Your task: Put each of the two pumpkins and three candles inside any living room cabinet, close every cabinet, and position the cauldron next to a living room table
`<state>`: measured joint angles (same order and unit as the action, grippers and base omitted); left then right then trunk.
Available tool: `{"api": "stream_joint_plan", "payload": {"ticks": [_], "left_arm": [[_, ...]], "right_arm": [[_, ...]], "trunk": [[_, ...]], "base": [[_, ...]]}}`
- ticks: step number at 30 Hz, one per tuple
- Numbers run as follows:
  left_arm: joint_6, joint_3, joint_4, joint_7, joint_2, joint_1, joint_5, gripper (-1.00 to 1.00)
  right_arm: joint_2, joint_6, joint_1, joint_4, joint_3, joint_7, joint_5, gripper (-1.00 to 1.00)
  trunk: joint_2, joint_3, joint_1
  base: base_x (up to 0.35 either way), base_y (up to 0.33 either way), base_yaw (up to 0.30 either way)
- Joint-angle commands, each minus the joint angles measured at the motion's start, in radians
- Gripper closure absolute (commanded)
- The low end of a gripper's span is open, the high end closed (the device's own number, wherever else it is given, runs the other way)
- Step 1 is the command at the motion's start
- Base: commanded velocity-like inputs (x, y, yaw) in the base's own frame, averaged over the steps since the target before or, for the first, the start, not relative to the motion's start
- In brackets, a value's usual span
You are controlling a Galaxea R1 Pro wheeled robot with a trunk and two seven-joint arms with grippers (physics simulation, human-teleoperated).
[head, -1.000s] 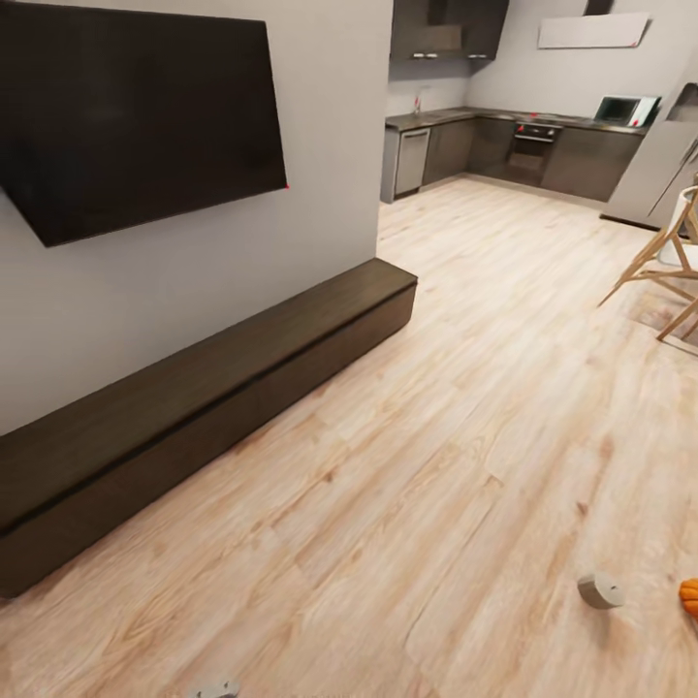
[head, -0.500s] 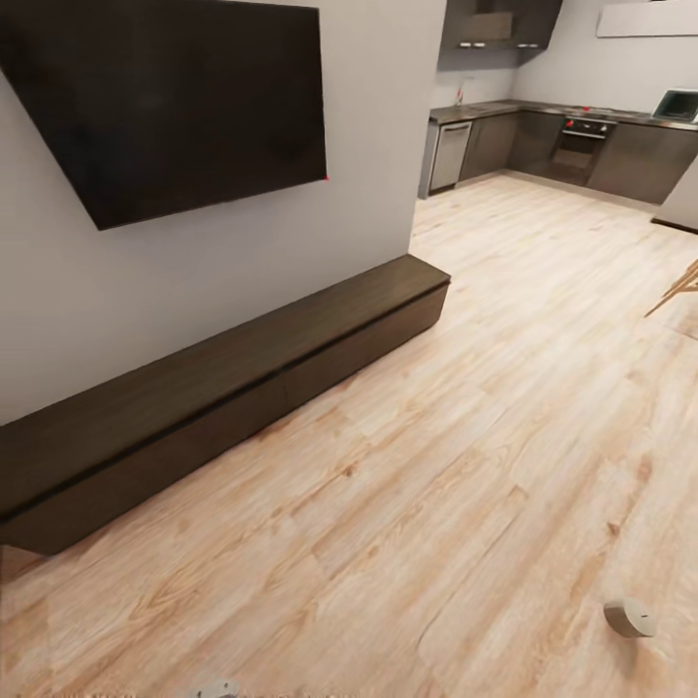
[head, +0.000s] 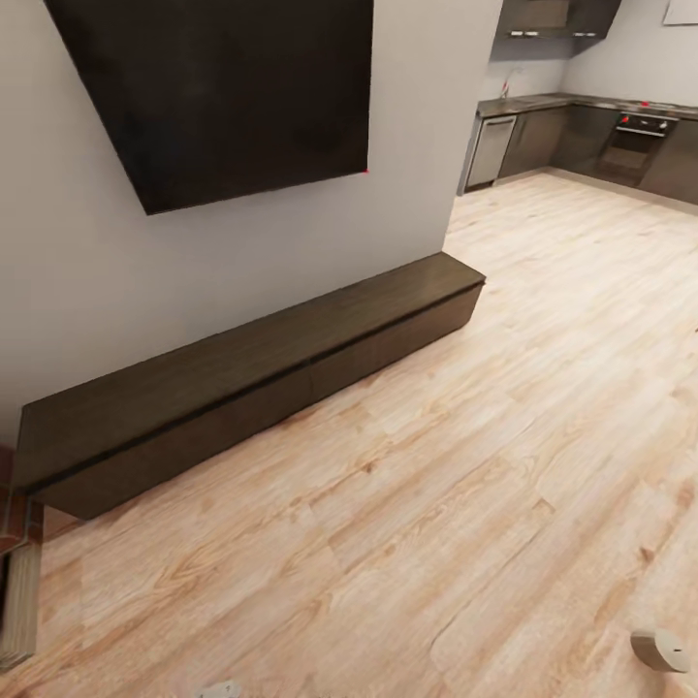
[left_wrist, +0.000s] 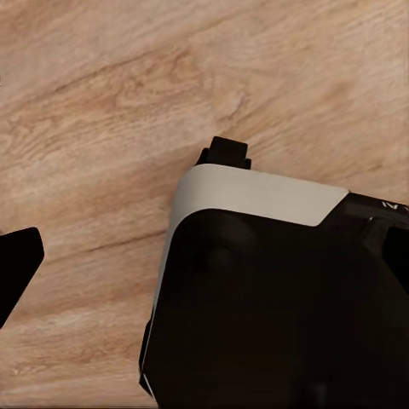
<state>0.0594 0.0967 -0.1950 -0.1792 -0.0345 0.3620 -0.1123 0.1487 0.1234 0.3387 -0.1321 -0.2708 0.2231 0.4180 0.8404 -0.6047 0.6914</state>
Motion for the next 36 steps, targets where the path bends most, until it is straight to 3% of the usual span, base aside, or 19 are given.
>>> {"api": "stream_joint_plan", "payload": {"ticks": [1, 36], "left_arm": [[0.005, 0.005, -0.001, -0.002, -0.001, 0.0, -0.006, -1.0], [0.005, 0.005, 0.0, -0.002, -0.001, 0.0, -0.006, -1.0]], "right_arm": [[0.0, 0.004, 0.0, 0.0, -0.009, 0.004, 0.011, -1.0], [-0.001, 0.004, 0.0, 0.0, -0.01, 0.004, 0.011, -1.0]], "trunk": [[0.001, -0.002, 0.0], [0.001, -0.041, 0.0]], "base": [[0.0, 0.0, 0.215], [0.0, 0.0, 0.215]]}}
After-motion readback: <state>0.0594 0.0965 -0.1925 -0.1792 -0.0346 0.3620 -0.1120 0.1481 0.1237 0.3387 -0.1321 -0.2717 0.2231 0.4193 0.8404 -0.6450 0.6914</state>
